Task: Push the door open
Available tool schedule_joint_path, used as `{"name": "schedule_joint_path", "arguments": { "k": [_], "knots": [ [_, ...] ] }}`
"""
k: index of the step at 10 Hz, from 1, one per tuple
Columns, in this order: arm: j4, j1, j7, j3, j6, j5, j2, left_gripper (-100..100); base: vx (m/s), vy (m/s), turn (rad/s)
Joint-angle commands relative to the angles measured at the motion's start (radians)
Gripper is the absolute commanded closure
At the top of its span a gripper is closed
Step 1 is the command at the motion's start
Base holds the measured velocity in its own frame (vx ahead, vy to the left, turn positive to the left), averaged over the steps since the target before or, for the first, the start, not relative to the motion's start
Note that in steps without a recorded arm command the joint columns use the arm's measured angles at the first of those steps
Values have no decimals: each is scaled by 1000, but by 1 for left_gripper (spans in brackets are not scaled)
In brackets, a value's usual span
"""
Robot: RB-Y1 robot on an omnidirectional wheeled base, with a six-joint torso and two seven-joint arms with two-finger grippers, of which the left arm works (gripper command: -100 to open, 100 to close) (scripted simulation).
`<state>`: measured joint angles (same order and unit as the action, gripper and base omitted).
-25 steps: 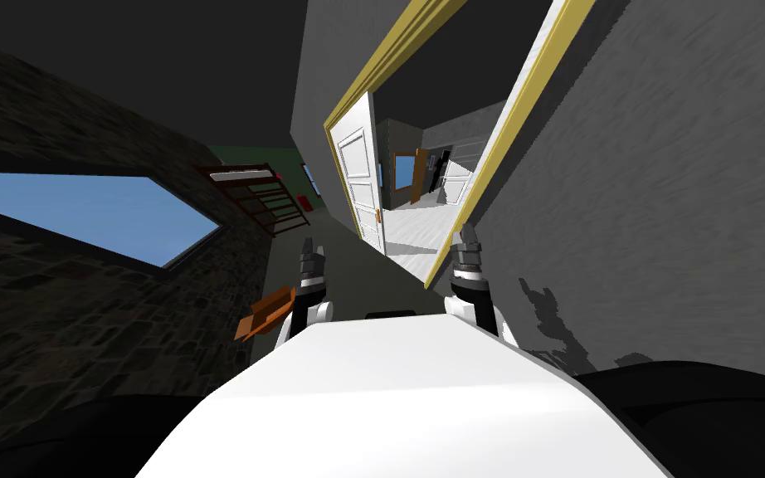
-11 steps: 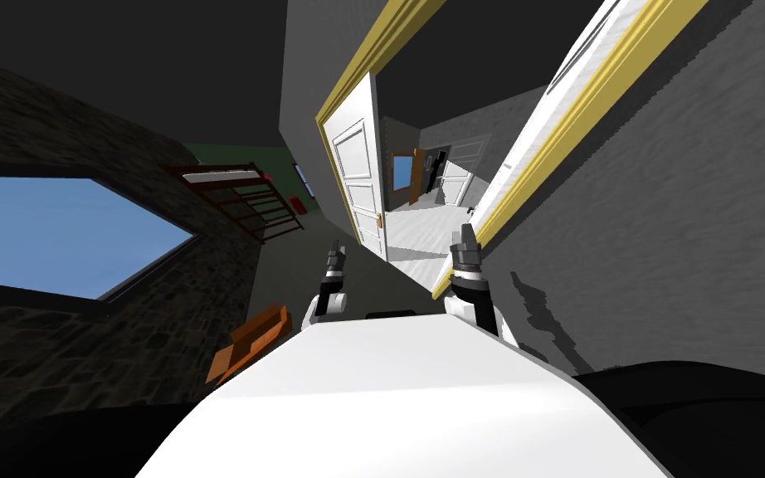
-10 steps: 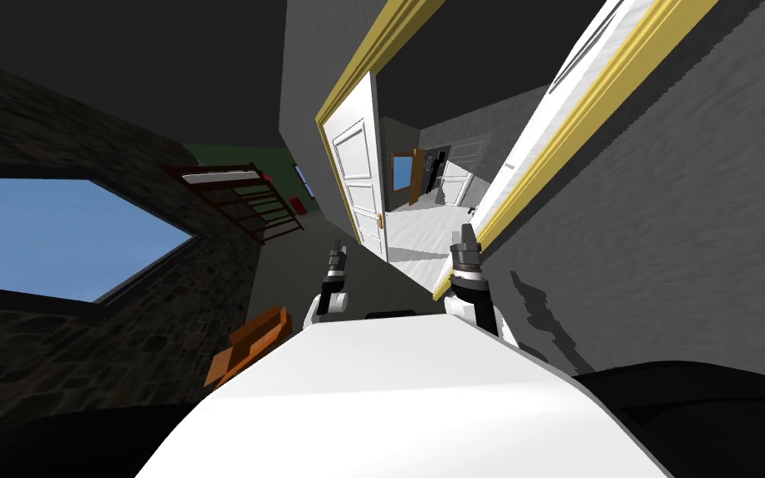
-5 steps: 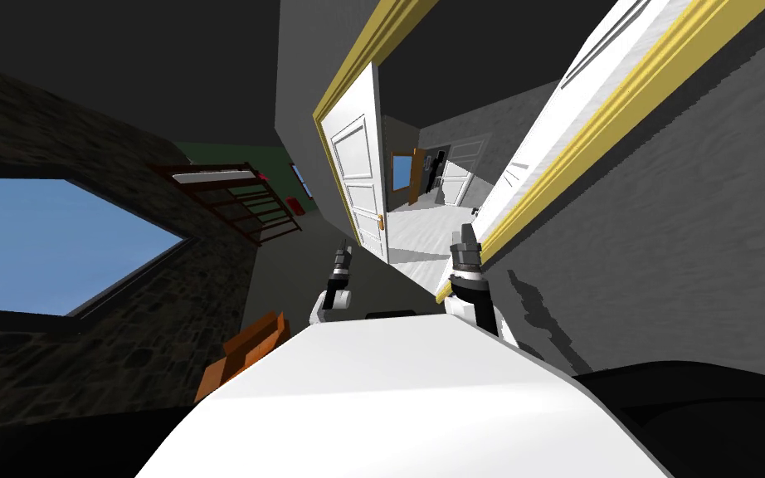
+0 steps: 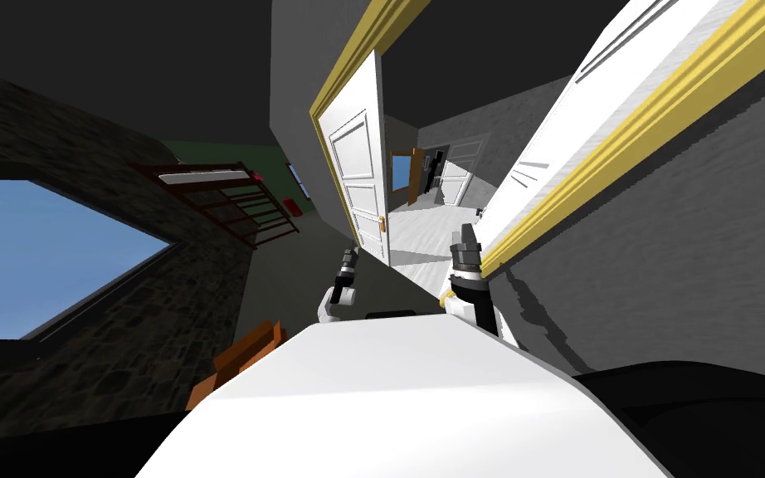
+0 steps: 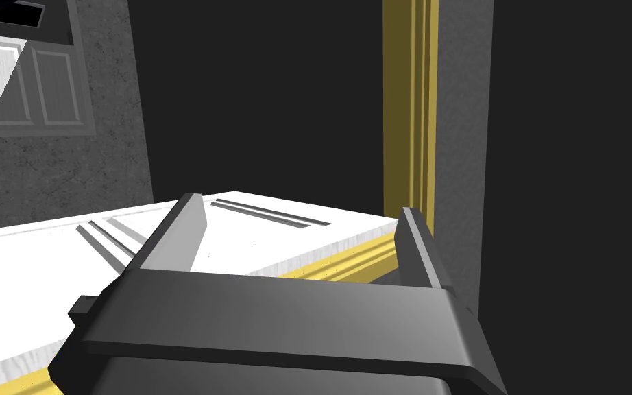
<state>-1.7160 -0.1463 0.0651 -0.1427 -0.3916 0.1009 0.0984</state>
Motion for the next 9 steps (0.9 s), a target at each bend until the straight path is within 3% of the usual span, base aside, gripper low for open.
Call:
{"name": "schedule_joint_path", "arguments": {
  "k": [1, 9],
  "knots": [
    [42, 27, 14, -15, -1, 3, 1, -100, 139, 85, -45],
    [205, 131, 67, -72, -12, 12, 5, -100, 97, 65, -28]
  ]
}}
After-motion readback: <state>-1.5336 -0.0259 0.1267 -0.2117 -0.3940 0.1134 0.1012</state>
